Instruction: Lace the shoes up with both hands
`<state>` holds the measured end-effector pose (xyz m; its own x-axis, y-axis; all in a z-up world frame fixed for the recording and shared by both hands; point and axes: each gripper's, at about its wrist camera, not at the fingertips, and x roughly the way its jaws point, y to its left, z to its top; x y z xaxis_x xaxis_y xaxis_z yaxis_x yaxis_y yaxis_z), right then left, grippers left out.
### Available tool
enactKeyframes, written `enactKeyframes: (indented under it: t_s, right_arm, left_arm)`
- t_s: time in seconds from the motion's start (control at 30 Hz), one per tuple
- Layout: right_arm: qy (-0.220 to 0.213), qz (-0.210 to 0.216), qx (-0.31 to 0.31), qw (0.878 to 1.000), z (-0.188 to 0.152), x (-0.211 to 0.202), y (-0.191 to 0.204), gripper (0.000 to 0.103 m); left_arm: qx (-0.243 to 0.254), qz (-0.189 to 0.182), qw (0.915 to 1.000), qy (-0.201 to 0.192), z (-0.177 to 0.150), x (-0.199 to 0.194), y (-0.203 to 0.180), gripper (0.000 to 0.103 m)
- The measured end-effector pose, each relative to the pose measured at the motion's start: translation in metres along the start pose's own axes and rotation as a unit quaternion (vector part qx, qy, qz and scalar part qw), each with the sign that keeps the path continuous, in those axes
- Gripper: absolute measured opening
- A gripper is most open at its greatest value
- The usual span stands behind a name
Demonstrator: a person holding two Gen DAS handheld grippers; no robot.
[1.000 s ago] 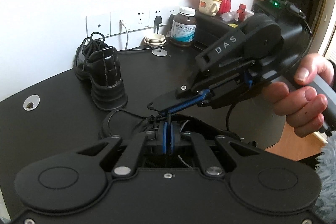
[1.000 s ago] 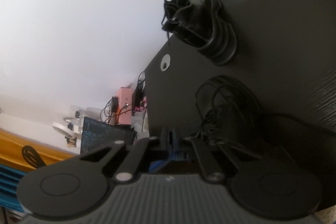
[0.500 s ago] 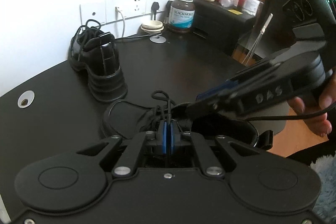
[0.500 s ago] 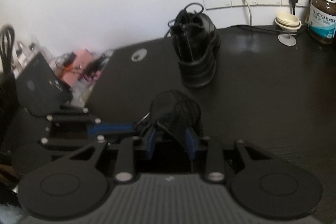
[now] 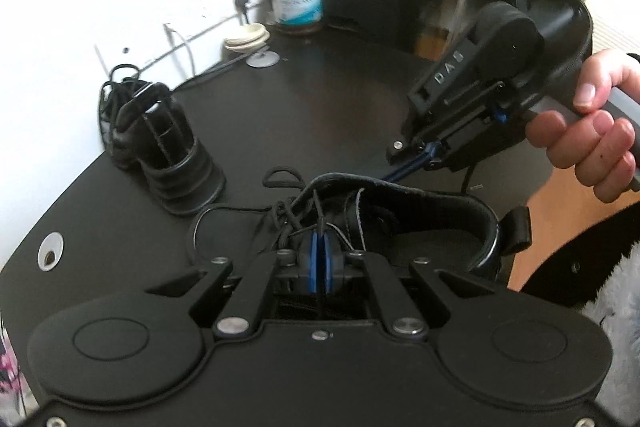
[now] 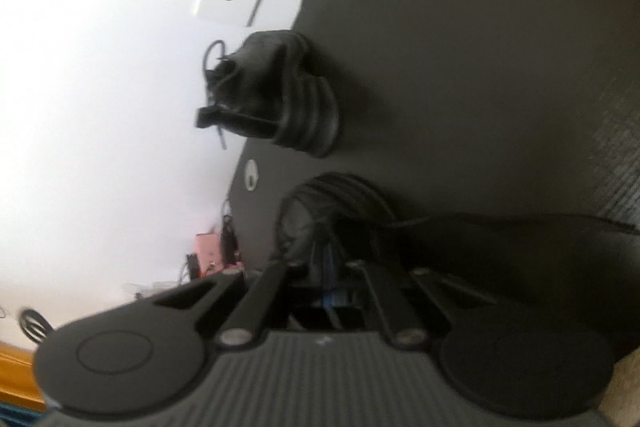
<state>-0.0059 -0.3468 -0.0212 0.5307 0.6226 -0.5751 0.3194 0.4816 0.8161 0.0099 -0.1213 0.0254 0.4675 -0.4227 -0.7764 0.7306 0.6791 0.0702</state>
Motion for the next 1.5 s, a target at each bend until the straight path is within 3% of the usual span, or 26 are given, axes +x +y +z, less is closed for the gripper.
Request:
enactKeyframes:
  t_s: [0.07, 0.13, 0.2, 0.27, 0.37, 0.4, 0.43, 0.53, 0.63, 1.17, 1.5]
  right_arm:
    - [-0.014, -0.004, -0.053, 0.998, -0.005, -0.007, 0.013, 0.003]
    - [-0.029, -0.019, -0.149, 0.988, -0.011, -0.013, 0.037, 0.009]
    - [-0.041, -0.046, -0.249, 0.967, -0.022, -0.015, 0.063, 0.033]
    - [-0.034, -0.058, -0.323, 0.944, -0.034, -0.012, 0.082, 0.034]
    - [-0.015, -0.092, -0.365, 0.926, -0.043, 0.000, 0.089, 0.032]
    - [-0.014, -0.100, -0.358, 0.928, -0.042, 0.003, 0.087, 0.021]
    - [-0.015, -0.094, -0.334, 0.938, -0.037, 0.004, 0.080, 0.017]
    - [-0.010, -0.051, -0.219, 0.974, -0.019, 0.000, 0.056, 0.018]
    - [-0.006, -0.016, -0.135, 0.991, -0.009, -0.003, 0.037, 0.018]
    - [-0.009, -0.005, -0.115, 0.993, -0.010, -0.009, 0.033, 0.018]
    - [-0.014, -0.030, -0.172, 0.984, -0.015, -0.007, 0.047, 0.018]
  left_arm:
    - [-0.005, -0.005, 1.0000, 0.004, 0.000, 0.001, 0.002, 0.004]
    - [0.001, -0.001, 1.0000, 0.003, -0.001, 0.001, 0.000, 0.004]
    - [0.004, 0.003, 1.0000, 0.001, -0.002, 0.000, -0.002, 0.004]
    - [0.002, 0.004, 1.0000, -0.001, -0.003, 0.000, -0.002, 0.004]
    - [0.004, 0.008, 1.0000, -0.002, -0.003, 0.000, -0.003, 0.004]
    - [0.006, 0.009, 0.9999, -0.002, -0.003, 0.000, -0.004, 0.004]
    - [0.011, 0.012, 0.9999, -0.002, -0.004, 0.000, -0.006, 0.004]
    - [0.032, 0.017, 0.9993, -0.003, -0.003, 0.000, -0.011, 0.004]
    - [0.040, 0.015, 0.9991, 0.000, -0.002, 0.001, -0.011, 0.004]
    - [0.072, -0.003, 0.9972, 0.020, 0.013, 0.005, -0.007, 0.003]
    - [0.062, -0.011, 0.9976, 0.027, 0.016, 0.009, -0.005, 0.004]
